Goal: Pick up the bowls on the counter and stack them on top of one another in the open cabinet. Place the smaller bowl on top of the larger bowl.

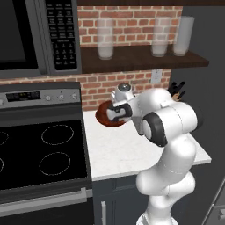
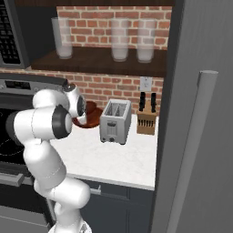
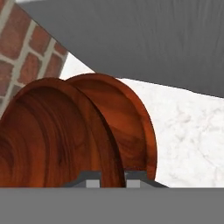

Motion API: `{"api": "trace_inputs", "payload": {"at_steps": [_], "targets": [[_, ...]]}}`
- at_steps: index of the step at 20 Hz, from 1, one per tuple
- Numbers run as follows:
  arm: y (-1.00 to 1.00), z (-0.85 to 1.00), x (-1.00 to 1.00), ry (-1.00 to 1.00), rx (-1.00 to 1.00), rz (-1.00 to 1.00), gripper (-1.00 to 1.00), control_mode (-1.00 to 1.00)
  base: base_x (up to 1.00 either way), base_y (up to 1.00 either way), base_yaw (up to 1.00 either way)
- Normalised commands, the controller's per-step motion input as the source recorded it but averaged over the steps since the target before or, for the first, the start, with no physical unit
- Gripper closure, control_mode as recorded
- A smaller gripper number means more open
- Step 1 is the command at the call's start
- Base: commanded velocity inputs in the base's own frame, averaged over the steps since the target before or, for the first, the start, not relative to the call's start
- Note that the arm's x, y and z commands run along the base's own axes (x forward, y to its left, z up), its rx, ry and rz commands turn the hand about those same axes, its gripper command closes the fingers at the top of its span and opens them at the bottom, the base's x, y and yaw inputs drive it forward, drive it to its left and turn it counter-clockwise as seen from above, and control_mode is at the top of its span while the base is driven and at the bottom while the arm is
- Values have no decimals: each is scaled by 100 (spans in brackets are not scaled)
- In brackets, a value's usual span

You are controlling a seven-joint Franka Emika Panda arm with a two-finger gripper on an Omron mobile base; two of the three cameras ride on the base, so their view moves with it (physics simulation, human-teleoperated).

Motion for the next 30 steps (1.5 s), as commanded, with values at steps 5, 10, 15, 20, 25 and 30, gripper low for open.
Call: {"api": "trace_inputs", "payload": {"at_steps": [5, 10, 15, 20, 25, 30], "targets": [[0, -6, 50, 0, 0, 0, -100, -100, 0, 0, 0], [0, 0, -1, 0, 0, 0, -100, -100, 0, 0, 0], [0, 5, -82, -5, 0, 0, -100, -100, 0, 0, 0], [0, -2, -83, 0, 0, 1, -100, -100, 0, 0, 0], [0, -4, -3, 0, 1, 2, -100, -100, 0, 0, 0], [0, -2, 21, -2, 0, 0, -100, -100, 0, 0, 0]]}}
